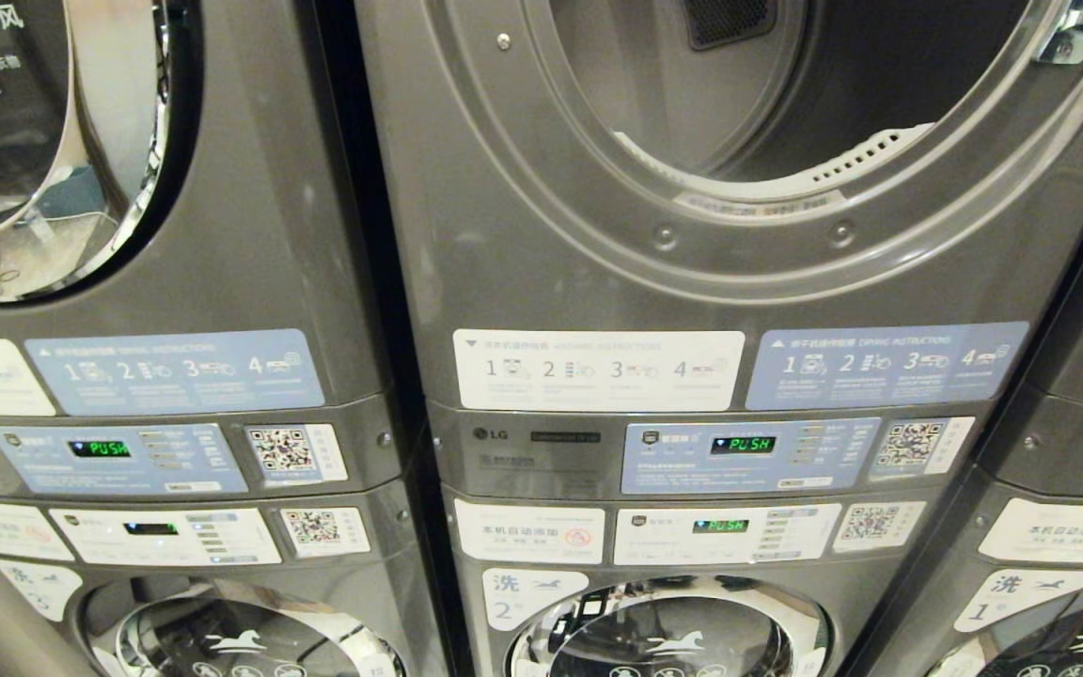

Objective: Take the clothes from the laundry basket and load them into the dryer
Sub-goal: Open the dryer

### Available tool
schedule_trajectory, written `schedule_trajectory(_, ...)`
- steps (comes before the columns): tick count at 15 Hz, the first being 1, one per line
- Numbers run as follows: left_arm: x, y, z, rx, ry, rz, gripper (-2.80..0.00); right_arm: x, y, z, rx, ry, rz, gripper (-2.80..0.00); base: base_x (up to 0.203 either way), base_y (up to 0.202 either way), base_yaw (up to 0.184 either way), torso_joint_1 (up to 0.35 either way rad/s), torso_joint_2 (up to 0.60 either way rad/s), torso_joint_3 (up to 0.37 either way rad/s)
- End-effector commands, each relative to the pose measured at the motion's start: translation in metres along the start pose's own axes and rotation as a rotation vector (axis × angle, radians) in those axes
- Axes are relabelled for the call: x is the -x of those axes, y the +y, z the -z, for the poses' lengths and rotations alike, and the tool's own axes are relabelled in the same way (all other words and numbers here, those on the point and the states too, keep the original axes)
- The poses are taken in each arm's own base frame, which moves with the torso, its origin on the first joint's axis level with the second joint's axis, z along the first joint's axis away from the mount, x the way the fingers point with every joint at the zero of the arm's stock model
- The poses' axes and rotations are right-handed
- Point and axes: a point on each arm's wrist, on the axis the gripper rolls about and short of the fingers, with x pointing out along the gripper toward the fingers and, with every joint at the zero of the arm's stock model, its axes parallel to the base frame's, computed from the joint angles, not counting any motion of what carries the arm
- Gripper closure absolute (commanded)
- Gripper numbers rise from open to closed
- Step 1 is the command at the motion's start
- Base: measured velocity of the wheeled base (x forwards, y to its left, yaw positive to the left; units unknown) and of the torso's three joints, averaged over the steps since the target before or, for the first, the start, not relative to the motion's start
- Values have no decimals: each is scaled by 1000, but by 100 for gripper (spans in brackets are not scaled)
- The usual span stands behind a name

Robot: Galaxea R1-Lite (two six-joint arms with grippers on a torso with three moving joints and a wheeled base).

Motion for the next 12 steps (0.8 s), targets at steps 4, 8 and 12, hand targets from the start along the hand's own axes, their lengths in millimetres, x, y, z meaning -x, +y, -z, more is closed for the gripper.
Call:
schedule_trajectory(4,0,0,0,0,0,0,0,13,0,18,84,-434,58,0,0,0,0,0,0,0)
schedule_trajectory(8,0,0,0,0,0,-1,0,14,1,22,135,-487,59,0,0,0,0,0,0,0)
schedule_trajectory(12,0,0,0,0,0,-1,0,14,1,22,121,-489,58,0,0,0,0,0,0,0)
